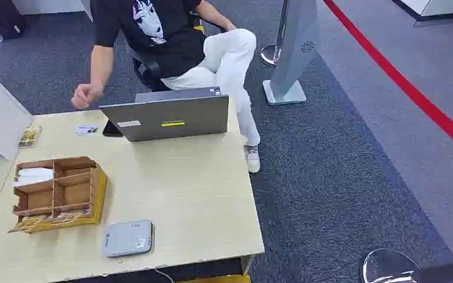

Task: Pass the card to the sensor for recognition and then transmit it.

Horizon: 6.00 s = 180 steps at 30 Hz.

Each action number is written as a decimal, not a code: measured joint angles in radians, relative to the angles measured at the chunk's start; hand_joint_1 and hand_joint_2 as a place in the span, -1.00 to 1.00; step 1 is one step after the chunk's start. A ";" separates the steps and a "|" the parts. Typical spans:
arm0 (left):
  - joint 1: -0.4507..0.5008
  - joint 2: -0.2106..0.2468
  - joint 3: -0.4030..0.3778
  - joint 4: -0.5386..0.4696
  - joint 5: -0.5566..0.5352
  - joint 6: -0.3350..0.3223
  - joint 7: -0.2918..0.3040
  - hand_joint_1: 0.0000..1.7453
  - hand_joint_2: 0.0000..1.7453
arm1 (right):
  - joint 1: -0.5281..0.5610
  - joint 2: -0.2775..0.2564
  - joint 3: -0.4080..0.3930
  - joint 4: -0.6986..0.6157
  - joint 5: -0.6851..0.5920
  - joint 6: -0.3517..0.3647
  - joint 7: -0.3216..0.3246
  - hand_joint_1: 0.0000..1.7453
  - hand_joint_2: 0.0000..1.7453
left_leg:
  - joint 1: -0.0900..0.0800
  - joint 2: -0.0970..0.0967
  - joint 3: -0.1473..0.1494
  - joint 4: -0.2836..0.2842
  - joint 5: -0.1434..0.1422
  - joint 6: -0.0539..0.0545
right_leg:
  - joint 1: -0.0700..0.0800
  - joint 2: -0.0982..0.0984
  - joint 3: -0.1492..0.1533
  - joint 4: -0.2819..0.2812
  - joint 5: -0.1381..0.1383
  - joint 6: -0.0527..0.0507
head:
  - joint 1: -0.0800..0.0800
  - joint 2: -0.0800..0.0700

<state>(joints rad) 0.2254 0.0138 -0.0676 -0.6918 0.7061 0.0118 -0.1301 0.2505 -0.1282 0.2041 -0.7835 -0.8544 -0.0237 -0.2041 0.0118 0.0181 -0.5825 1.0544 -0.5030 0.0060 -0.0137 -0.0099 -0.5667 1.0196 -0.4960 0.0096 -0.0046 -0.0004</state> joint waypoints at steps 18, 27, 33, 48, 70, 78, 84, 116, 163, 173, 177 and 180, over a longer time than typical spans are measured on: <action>0.122 -0.182 0.248 -0.481 -0.069 0.122 0.073 -1.00 1.00 | 0.019 0.027 -0.058 -0.177 -0.203 -0.020 0.026 -1.00 1.00 | 0.000 0.000 0.000 0.000 0.000 0.000 | 0.000 -0.001 0.000 0.000 0.001 -0.001 | 0.000 0.000; 0.189 -0.240 0.362 -0.662 -0.209 0.078 0.093 -1.00 1.00 | 0.042 0.069 -0.149 -0.269 -0.252 -0.039 0.072 -1.00 1.00 | 0.000 0.000 0.000 0.000 0.000 0.000 | 0.000 -0.001 0.001 0.000 0.000 -0.001 | 0.000 0.000; 0.251 -0.184 0.359 -0.702 -0.340 0.021 0.141 -1.00 1.00 | 0.050 0.077 -0.198 -0.292 -0.234 -0.027 0.106 -1.00 1.00 | 0.000 0.000 0.000 0.000 0.000 0.000 | 0.000 -0.001 0.000 0.000 0.000 0.000 | 0.000 0.000; 0.310 -0.118 0.286 -0.825 -0.469 0.274 0.150 -1.00 1.00 | 0.053 0.187 -0.377 -0.355 -0.114 -0.002 0.192 -1.00 1.00 | 0.000 0.000 0.000 0.000 0.000 0.001 | 0.000 -0.001 0.001 0.000 0.000 0.000 | 0.000 0.000; 0.205 -0.051 0.208 -1.197 -0.787 0.445 -0.232 -1.00 1.00 | 0.066 0.292 -0.529 -0.441 0.046 -0.010 0.245 -1.00 1.00 | 0.000 0.000 0.002 0.000 0.001 0.000 | 0.000 0.000 -0.001 0.000 0.001 0.000 | 0.000 0.000; 0.087 0.127 0.121 -1.216 -0.955 0.426 -0.164 -1.00 1.00 | 0.064 0.294 -0.533 -0.433 0.081 0.012 0.246 -1.00 1.00 | 0.000 0.000 0.002 0.000 0.003 -0.001 | 0.000 0.000 0.000 0.000 0.001 -0.001 | 0.000 0.000; -0.054 0.220 0.044 -1.203 -1.060 0.362 -0.103 -1.00 1.00 | 0.053 0.294 -0.533 -0.414 0.095 0.030 0.238 -1.00 1.00 | 0.000 0.000 0.002 0.000 0.004 -0.001 | 0.000 0.000 0.000 0.000 0.003 -0.001 | 0.000 0.000; -0.823 0.589 -0.434 -0.950 -1.531 0.064 0.143 1.00 1.00 | -0.039 0.243 -0.392 -0.274 0.112 0.060 0.138 -1.00 1.00 | 0.000 0.001 0.001 0.000 0.007 -0.002 | 0.000 0.001 -0.001 0.002 0.006 -0.003 | 0.001 0.000; -0.186 0.475 -0.362 -1.095 -1.582 0.303 0.089 1.00 1.00 | -0.002 0.234 -0.395 -0.314 0.130 0.056 0.151 -1.00 1.00 | -0.001 0.001 -0.002 0.000 0.006 -0.001 | -0.001 0.002 -0.003 0.000 0.006 -0.002 | 0.001 0.000; -0.118 0.374 -0.370 -0.963 -1.516 0.259 0.140 1.00 1.00 | -0.006 0.235 -0.406 -0.327 0.144 0.060 0.173 -1.00 1.00 | -0.001 0.000 -0.002 0.000 0.006 -0.001 | -0.001 0.001 -0.003 0.000 0.006 -0.001 | 0.001 0.000; -0.123 0.341 -0.389 -0.895 -1.504 0.240 0.147 1.00 1.00 | -0.009 0.234 -0.406 -0.327 0.145 0.060 0.174 -1.00 1.00 | -0.001 0.000 -0.002 0.000 0.006 -0.001 | -0.001 0.001 -0.002 0.000 0.006 -0.001 | 0.001 0.000; -0.132 0.320 -0.413 -0.845 -1.505 0.226 0.149 1.00 1.00 | -0.013 0.234 -0.404 -0.327 0.140 0.058 0.174 -1.00 1.00 | -0.001 0.000 -0.002 0.000 0.006 -0.001 | -0.001 0.001 -0.003 0.000 0.006 -0.001 | 0.001 0.000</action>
<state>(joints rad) 0.0933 0.3334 -0.4807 -1.5373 -0.7984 0.2380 0.0191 0.2370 0.1060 -0.1999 -1.1109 -0.7141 0.0339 -0.0301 0.0110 0.0186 -0.5841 1.0546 -0.4967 0.0046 -0.0149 -0.0087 -0.5693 1.0197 -0.4899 0.0084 -0.0034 -0.0004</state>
